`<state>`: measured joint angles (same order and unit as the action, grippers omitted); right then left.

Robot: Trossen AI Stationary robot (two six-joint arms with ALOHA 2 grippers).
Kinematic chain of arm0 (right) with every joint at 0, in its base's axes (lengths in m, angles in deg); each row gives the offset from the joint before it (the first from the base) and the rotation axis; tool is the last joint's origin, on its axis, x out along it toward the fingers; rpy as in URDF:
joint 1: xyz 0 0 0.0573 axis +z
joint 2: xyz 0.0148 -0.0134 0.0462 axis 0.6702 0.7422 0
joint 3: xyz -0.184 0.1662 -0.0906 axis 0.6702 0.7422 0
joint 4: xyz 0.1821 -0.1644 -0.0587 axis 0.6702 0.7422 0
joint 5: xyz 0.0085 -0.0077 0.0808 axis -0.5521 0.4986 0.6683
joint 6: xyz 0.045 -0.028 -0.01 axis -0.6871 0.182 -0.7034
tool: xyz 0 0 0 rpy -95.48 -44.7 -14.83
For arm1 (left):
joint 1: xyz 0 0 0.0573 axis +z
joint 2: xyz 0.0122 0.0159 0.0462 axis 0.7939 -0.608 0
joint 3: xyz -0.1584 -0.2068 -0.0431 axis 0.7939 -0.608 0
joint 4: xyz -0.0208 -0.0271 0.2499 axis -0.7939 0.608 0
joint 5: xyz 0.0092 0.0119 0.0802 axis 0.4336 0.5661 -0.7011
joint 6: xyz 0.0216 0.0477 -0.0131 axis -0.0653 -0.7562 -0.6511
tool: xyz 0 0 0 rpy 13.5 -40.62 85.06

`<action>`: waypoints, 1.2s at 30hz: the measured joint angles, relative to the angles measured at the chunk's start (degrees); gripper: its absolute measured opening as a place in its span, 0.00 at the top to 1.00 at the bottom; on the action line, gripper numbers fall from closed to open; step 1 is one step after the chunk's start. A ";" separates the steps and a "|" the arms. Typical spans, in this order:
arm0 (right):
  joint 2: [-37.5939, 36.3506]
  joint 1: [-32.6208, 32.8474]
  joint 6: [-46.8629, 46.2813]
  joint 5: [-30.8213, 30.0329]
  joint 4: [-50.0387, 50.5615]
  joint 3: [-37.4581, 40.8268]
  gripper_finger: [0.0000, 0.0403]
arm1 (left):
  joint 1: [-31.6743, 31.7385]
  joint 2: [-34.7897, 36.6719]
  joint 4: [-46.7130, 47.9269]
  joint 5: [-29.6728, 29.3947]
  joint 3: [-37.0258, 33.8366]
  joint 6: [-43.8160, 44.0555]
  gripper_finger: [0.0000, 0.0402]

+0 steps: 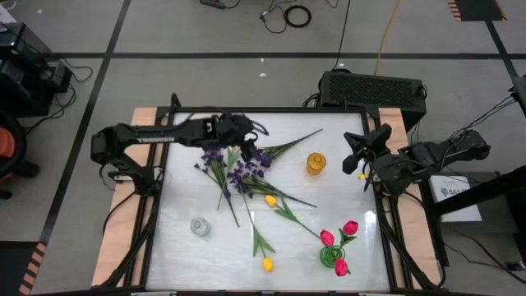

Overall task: Sort flowers into vase by color
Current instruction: Put the top left yellow flower into the transparent vase

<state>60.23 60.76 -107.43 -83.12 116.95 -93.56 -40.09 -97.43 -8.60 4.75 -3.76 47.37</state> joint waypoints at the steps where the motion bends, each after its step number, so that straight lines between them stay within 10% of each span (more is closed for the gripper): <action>1: 0.01 0.00 0.25 -1.47 -0.02 0.20 0.96 | -0.40 -0.01 -0.84 -1.71 -1.84 1.97 0.41; 13: -3.84 0.00 11.72 -9.10 -5.70 0.21 0.96 | -1.98 0.02 -1.60 -10.78 -13.06 16.90 0.41; 36: -3.18 0.00 14.27 -9.10 -5.58 0.21 0.96 | -1.11 -0.61 -9.14 -1.45 -21.73 22.84 0.41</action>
<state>57.05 60.76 -93.16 -92.22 111.37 -93.35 -41.20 -98.04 -17.74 3.30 -25.49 70.21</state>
